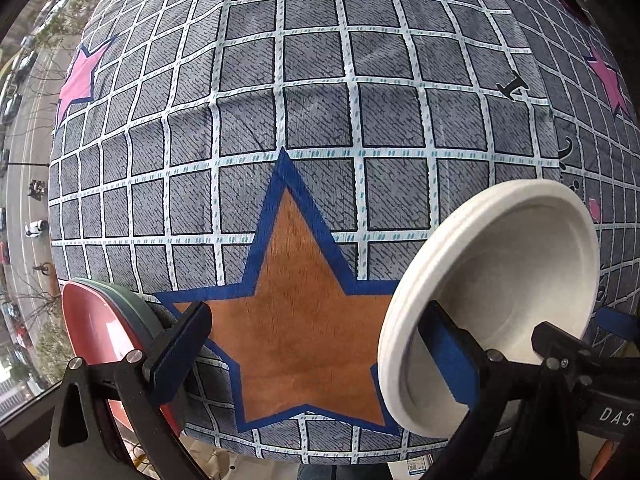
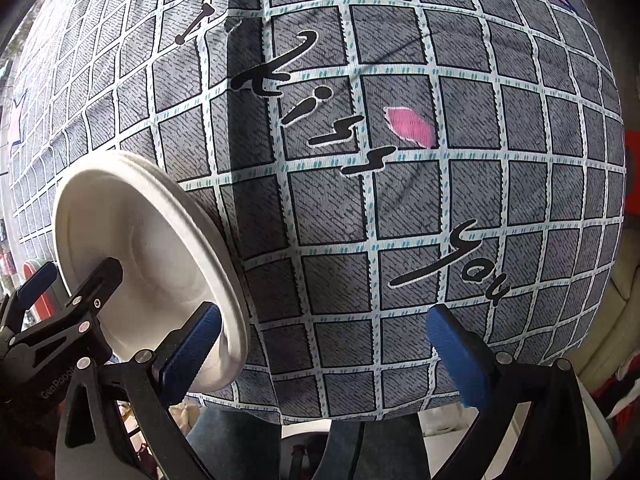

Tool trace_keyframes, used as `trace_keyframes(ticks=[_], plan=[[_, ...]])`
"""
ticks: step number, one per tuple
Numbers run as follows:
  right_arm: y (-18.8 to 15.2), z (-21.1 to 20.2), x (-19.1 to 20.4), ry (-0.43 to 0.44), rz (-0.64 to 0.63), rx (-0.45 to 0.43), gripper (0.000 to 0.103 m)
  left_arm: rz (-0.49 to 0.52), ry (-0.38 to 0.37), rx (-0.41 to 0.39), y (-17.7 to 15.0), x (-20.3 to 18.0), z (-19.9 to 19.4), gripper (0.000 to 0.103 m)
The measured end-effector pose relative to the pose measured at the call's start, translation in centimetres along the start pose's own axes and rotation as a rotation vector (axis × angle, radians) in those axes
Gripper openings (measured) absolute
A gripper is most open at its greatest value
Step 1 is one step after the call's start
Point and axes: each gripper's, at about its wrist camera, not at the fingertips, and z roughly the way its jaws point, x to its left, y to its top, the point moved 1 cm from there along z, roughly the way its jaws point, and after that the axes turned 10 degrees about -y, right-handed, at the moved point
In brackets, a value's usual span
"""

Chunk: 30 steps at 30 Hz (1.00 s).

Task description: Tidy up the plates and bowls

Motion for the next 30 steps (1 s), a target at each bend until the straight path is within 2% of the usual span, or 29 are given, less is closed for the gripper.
trace_keyframes(ticks=[5, 10, 14, 20, 24, 25, 27, 28, 30], plan=[[1.8, 0.4, 1.0, -0.008, -0.028, -0.024, 0.103, -0.006, -0.024, 0.001, 1.1, -0.2, 2.9, 0.103], [3.4, 1.7, 1.7, 0.048, 0.001, -0.012, 0.103, -0.037, -0.096, -0.016, 0.9, 0.5, 4.3, 0.103], [3.8, 1.8, 2.4, 0.051, 0.002, -0.024, 0.103, -0.066, -0.163, -0.03, 0.1, 1.7, 5.1, 0.103], [2.8, 2.0, 0.9, 0.051, -0.005, -0.015, 0.103, -0.082, -0.166, -0.043, -0.4, 2.3, 6.0, 0.103], [3.5, 2.2, 0.2, 0.055, -0.011, 0.018, 0.103, -0.102, -0.158, 0.003, -0.5, 3.1, 6.2, 0.102], [4.0, 2.4, 0.0, 0.058, -0.007, 0.019, 0.103, -0.098, -0.159, 0.009, -0.3, 3.1, 6.2, 0.099], [4.2, 2.4, -0.3, 0.06, 0.009, 0.01, 0.1, -0.06, -0.156, 0.006, 0.2, 2.0, 5.8, 0.086], [4.0, 2.3, -0.4, 0.063, 0.011, 0.008, 0.095, -0.036, -0.157, 0.006, 0.3, 1.6, 5.7, 0.082], [3.8, 1.8, -0.1, 0.076, 0.002, -0.002, 0.081, 0.001, -0.171, 0.011, 0.4, 0.7, 5.7, 0.064]])
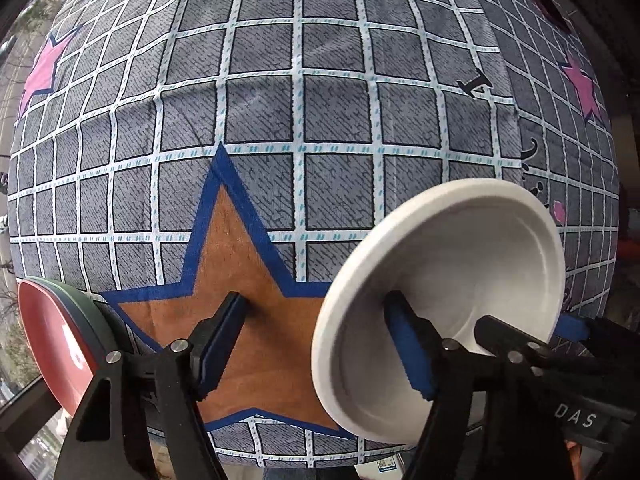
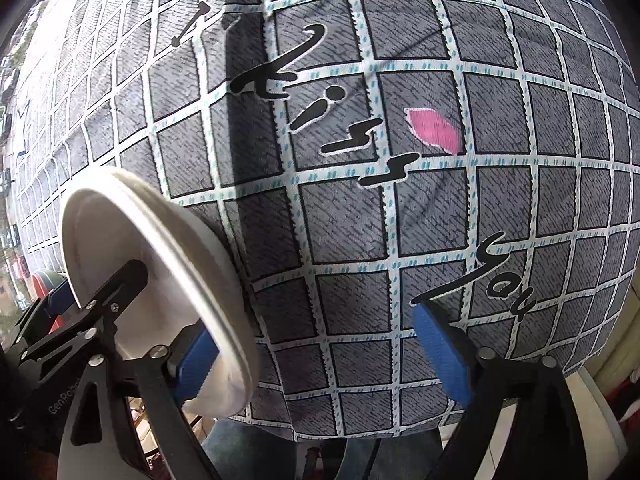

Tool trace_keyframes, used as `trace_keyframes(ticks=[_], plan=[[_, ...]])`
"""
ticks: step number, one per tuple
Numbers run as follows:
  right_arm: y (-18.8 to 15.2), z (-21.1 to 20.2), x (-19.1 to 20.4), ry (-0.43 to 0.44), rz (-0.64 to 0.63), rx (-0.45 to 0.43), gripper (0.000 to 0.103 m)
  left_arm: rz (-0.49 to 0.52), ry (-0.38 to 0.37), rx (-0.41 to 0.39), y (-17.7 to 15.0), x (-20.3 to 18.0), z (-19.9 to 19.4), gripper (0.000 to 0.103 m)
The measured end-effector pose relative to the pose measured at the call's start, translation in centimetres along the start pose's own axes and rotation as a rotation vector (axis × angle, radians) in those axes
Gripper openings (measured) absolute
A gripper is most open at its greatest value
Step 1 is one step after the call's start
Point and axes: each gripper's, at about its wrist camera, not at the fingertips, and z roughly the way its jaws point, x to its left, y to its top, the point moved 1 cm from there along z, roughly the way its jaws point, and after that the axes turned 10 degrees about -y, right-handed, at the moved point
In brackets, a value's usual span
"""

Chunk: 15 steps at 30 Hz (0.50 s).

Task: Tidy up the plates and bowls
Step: 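Lift the white bowl with the right tool and carry it over the pink plate stack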

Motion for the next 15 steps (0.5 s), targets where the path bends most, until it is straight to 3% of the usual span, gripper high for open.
trace_keyframes(ticks=[1, 2, 3, 5, 8, 15], plan=[[-0.1, -0.3, 0.3, 0.013, -0.009, -0.009, 0.067, 0.012, -0.014, 0.006, 0.0, -0.3, 0.1, 0.059], [-0.1, -0.6, 0.6, 0.032, -0.021, -0.016, 0.051, 0.024, -0.024, 0.008, 0.0, -0.6, 0.1, 0.047], [0.0, -0.6, 1.0, 0.059, -0.038, -0.008, 0.044, 0.035, -0.046, 0.014, 0.1, -0.9, 0.3, 0.038], [0.1, -0.5, 1.9, 0.093, -0.059, 0.016, 0.026, 0.052, -0.033, 0.028, 0.2, -1.2, 0.5, 0.037], [0.1, -0.7, 2.5, 0.056, -0.086, -0.001, 0.026, 0.067, -0.044, 0.055, -0.1, -1.2, 0.9, 0.037], [-0.9, 0.5, 2.7, 0.044, -0.109, 0.051, 0.026, 0.087, -0.032, 0.057, -3.6, -1.3, 2.3, 0.036]])
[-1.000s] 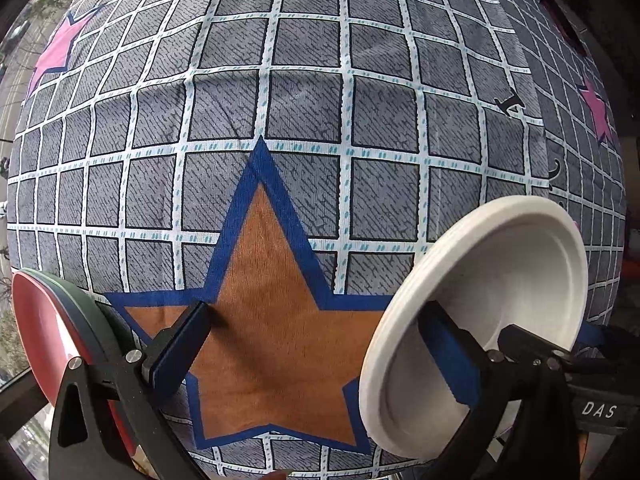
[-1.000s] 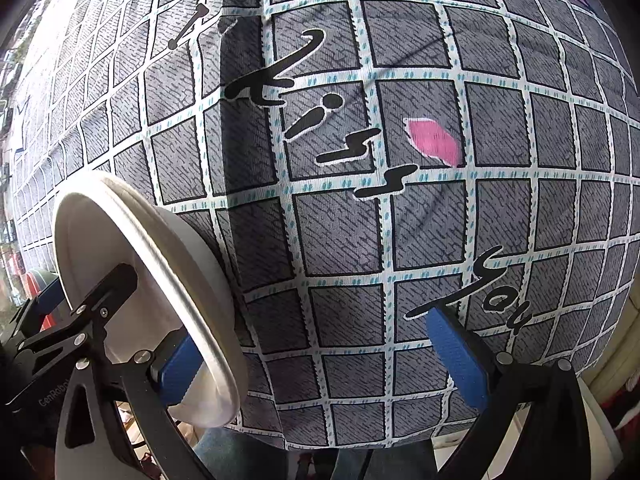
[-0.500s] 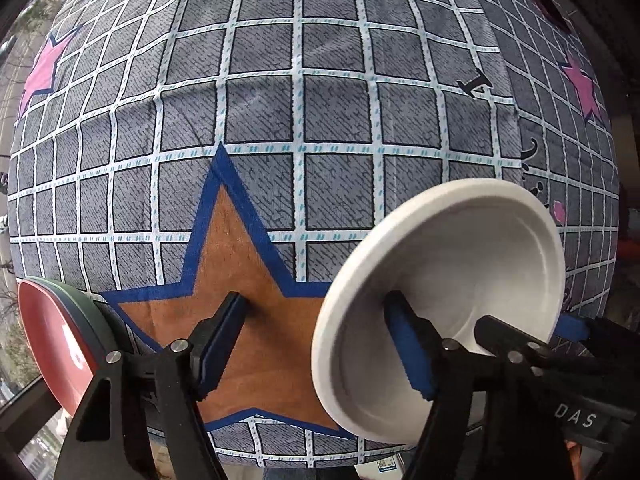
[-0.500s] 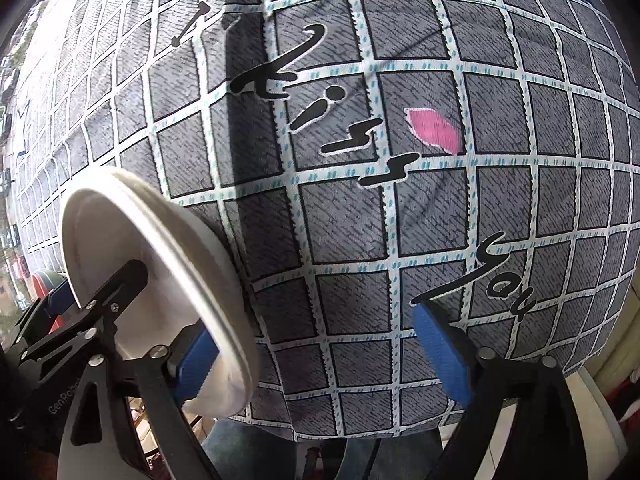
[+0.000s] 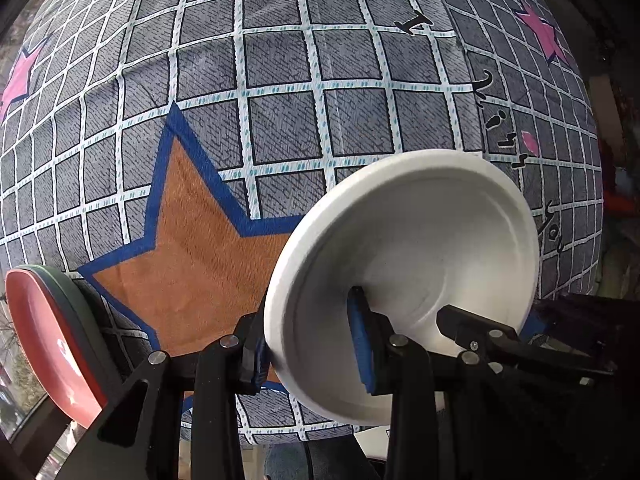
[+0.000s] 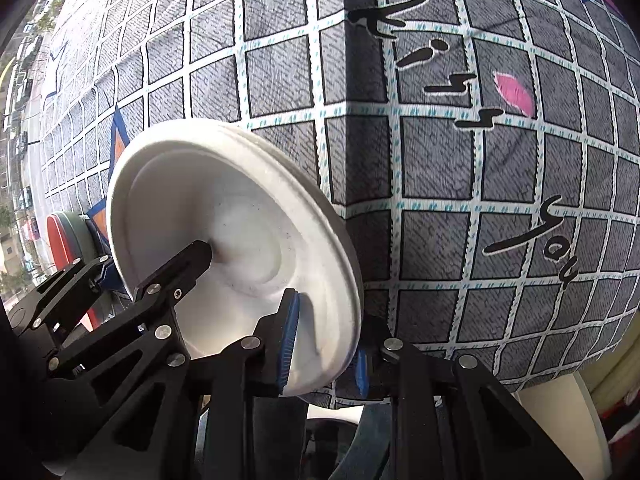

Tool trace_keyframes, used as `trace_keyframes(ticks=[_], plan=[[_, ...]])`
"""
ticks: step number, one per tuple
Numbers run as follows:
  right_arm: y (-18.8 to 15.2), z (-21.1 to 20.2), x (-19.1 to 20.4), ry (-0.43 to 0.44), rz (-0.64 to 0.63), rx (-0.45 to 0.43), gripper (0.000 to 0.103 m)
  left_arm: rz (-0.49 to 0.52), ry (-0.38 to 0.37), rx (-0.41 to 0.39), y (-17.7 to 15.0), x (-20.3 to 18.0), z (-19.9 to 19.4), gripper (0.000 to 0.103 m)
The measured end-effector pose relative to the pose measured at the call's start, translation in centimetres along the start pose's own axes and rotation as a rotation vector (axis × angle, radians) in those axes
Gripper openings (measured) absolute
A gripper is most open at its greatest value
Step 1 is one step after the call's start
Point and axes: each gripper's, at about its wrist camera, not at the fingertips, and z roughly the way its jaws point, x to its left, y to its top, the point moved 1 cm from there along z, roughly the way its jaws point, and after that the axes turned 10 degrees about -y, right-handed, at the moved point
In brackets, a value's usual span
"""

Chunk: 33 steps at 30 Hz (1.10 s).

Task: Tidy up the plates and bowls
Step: 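Lift the white bowl with the right tool and carry it over the pink plate stack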

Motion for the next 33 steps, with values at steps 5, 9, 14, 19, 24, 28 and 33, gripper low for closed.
trace_keyframes(ticks=[5, 9, 14, 19, 24, 28, 33], plan=[[0.7, 0.4, -0.1, 0.001, -0.001, 0.008, 0.026, -0.01, -0.011, 0.008, -1.2, 0.5, 0.8, 0.036], [1.3, 0.5, -0.4, 0.001, -0.001, 0.006, 0.026, -0.011, -0.013, 0.002, -0.3, 1.0, 0.3, 0.036], [0.7, 1.1, -0.2, 0.002, 0.002, 0.008, 0.026, -0.015, -0.012, 0.006, 0.0, -0.5, -0.9, 0.036], [-0.1, 0.6, 0.2, -0.001, 0.003, 0.01, 0.026, -0.004, -0.001, 0.019, 0.1, -0.9, -1.0, 0.036], [-1.3, 1.2, 0.4, 0.0, 0.012, 0.034, 0.026, 0.005, 0.002, 0.04, -0.9, -1.2, -0.8, 0.036], [-1.7, 1.2, 0.7, -0.001, -0.002, 0.047, 0.026, 0.013, 0.002, 0.035, -1.5, -1.3, -1.2, 0.036], [-1.8, 0.2, 1.3, 0.001, -0.014, 0.027, 0.026, 0.017, 0.009, 0.004, -1.3, -1.2, -2.8, 0.036]])
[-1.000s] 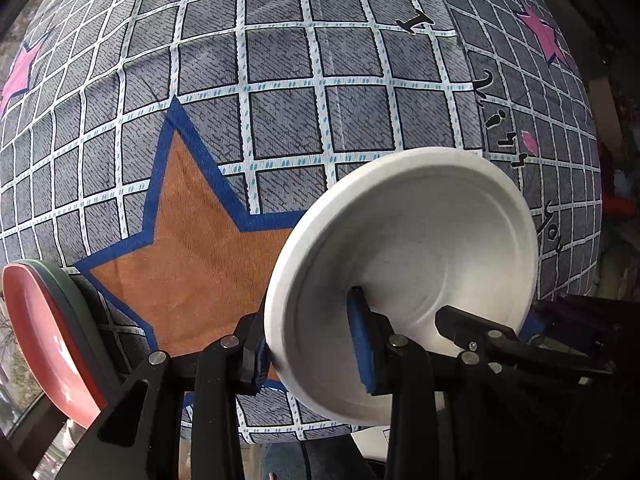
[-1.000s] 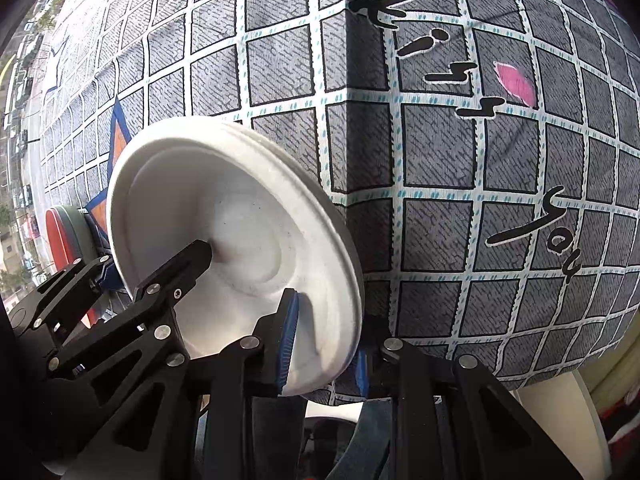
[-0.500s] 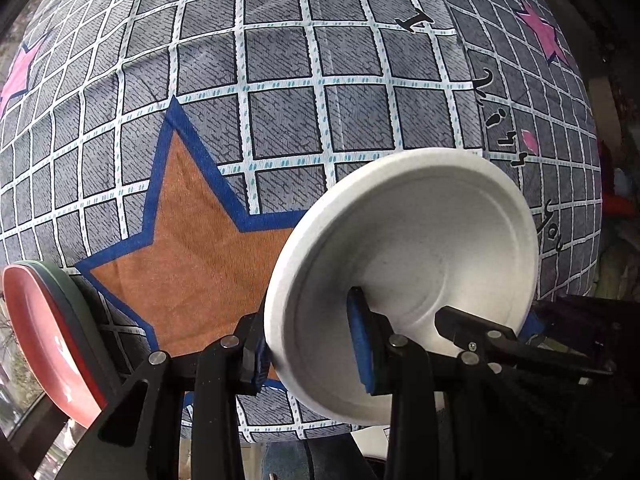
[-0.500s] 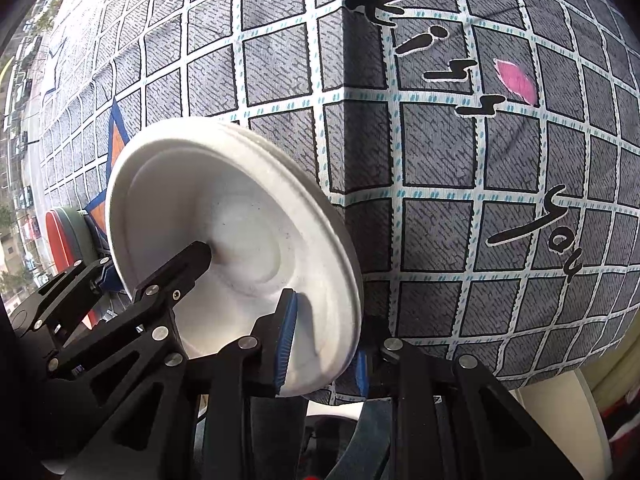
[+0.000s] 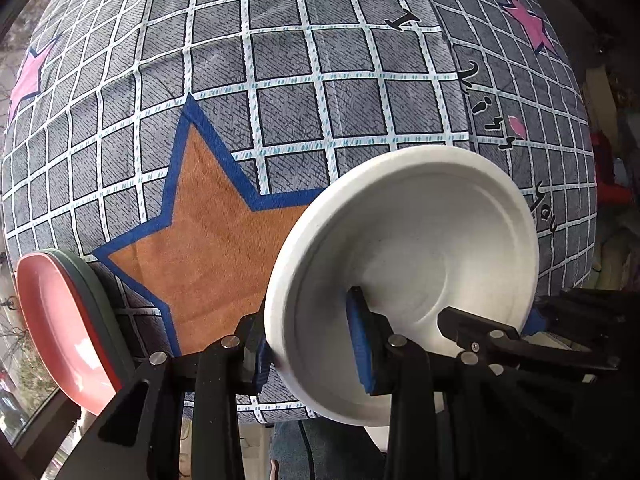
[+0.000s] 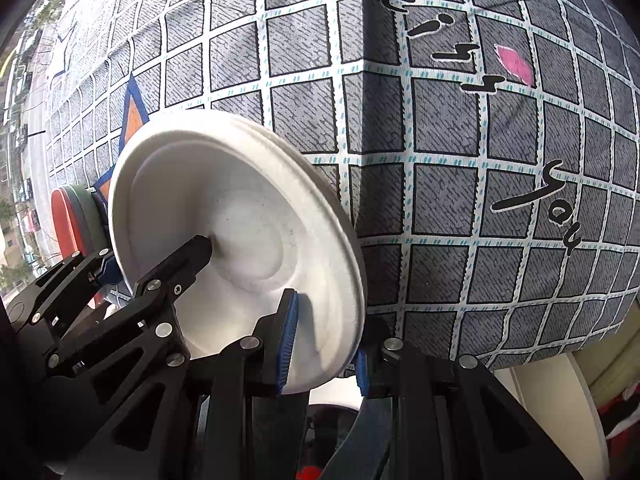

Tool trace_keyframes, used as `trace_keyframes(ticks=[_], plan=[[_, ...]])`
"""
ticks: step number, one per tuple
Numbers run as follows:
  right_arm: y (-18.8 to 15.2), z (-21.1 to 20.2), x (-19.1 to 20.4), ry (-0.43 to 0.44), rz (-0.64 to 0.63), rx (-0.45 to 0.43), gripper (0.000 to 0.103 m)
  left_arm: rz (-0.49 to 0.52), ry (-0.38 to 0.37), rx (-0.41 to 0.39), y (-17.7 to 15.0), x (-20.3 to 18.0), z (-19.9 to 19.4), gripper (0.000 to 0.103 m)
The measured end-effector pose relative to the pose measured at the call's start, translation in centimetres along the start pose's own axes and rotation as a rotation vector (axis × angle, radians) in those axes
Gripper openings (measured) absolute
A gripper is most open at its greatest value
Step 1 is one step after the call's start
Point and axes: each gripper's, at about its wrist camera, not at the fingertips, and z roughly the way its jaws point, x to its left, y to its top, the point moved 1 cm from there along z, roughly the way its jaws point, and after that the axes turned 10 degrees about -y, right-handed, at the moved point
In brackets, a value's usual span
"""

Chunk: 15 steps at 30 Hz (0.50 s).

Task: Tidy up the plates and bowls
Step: 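Lift the white bowl with the right tool and carry it over the pink plate stack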

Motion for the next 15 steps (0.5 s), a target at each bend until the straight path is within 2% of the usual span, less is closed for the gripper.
trace_keyframes(ticks=[8, 15], plan=[[0.5, -2.8, 0.5, -0.015, -0.034, -0.056, 0.026, -0.006, -0.001, -0.064, 0.6, 0.6, -3.1, 0.036], [0.7, -4.8, 2.0, -0.035, -0.069, -0.096, 0.026, -0.023, -0.005, -0.116, 1.3, 2.7, -6.5, 0.036]])
